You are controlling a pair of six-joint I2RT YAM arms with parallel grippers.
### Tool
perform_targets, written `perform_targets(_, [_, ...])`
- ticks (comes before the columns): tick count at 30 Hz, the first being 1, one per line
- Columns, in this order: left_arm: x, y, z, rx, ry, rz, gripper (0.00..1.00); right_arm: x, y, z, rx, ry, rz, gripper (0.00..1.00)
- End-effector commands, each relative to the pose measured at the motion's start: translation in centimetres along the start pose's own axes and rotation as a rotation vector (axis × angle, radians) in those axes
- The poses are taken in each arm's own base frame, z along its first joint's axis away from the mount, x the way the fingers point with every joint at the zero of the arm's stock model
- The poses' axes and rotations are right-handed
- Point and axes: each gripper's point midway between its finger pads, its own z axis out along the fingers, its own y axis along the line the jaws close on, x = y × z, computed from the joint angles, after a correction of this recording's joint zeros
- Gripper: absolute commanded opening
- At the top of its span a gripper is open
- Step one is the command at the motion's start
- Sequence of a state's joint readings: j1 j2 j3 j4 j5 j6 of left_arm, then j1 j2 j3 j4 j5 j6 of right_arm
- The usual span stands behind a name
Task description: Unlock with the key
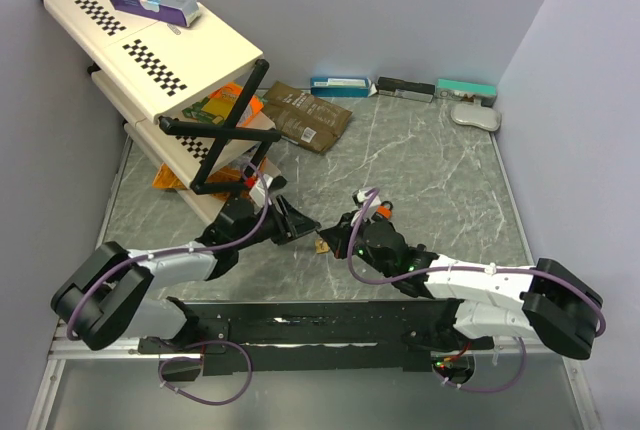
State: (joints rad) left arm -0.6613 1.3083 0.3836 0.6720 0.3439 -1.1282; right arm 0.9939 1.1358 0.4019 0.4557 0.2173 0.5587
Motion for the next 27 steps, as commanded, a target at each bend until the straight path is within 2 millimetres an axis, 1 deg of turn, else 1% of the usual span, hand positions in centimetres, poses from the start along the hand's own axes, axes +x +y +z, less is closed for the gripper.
perform_targets(1, [-0.76,-3.21,0.82,0.1,-0.004,0.018,0.54,-1.61,0.62,-0.36,-0.023,-0.061,0.029,0.0])
perform_targets(4, [-0.65,-3.38,1.13,0.107,0.004,0.019,0.47,-1.54,0.53,-0.32,-0.018,-0.057,0.023,0.0])
perform_targets(5, [-0.6,-3.37,1.19,0.107,0.007,0.017,0.43,-1.48,0.54,-0.3,-0.018,-0.055,0.024,0.0])
perform_targets(7, [-0.58,-3.43,1.3,0.108,0.006,0.018,0.4,-1.42,0.51,-0.23,-0.019,-0.052,0.024,0.0])
perform_targets(10, [-0.49,-3.37,1.38,0.107,0.011,0.014,0.3,-1.3,0.55,-0.16,-0.02,-0.048,0.023,0.0])
perform_targets(11, [-0.41,-3.32,1.4,0.105,0.014,0.012,0.24,-1.31,0.53,-0.15,-0.018,-0.049,0.023,0.0])
perform_targets(13, [-0.33,-3.24,1.46,0.102,0.019,0.008,0.17,-1.3,0.46,-0.12,-0.016,-0.049,0.023,0.0])
perform_targets(17, [-0.19,-3.1,1.58,0.101,0.027,0.002,0.13,-1.37,0.49,-0.11,-0.014,-0.051,0.024,0.0])
perform_targets(18, [-0.08,-3.2,1.6,0.105,0.03,0.003,0.1,-1.31,0.42,-0.09,-0.011,-0.049,0.023,0.0])
perform_targets(19, [0.03,-3.08,1.66,0.102,0.033,0.002,0.04,-1.26,0.43,-0.08,-0.011,-0.047,0.024,0.0])
perform_targets(20, [0.09,-3.12,1.66,0.105,0.037,0.003,0.01,-1.33,0.45,-0.06,-0.012,-0.048,0.025,0.0])
perform_targets(24, [0.08,-3.3,1.64,0.116,0.036,0.011,0.01,-1.14,0.6,-0.01,-0.024,-0.025,0.019,0.0])
perform_targets(25, [0.03,-3.26,1.59,0.112,0.033,0.015,0.01,-0.91,0.99,-0.04,-0.052,-0.005,0.021,0.01])
perform_targets(26, [-0.17,-3.15,1.62,0.104,0.024,0.038,0.01,-1.04,0.72,0.02,-0.061,0.0,0.029,0.08])
perform_targets(27, [-0.57,-2.89,1.68,0.086,0.005,0.054,0.01,-0.98,0.68,0.0,-0.075,0.01,0.033,0.13])
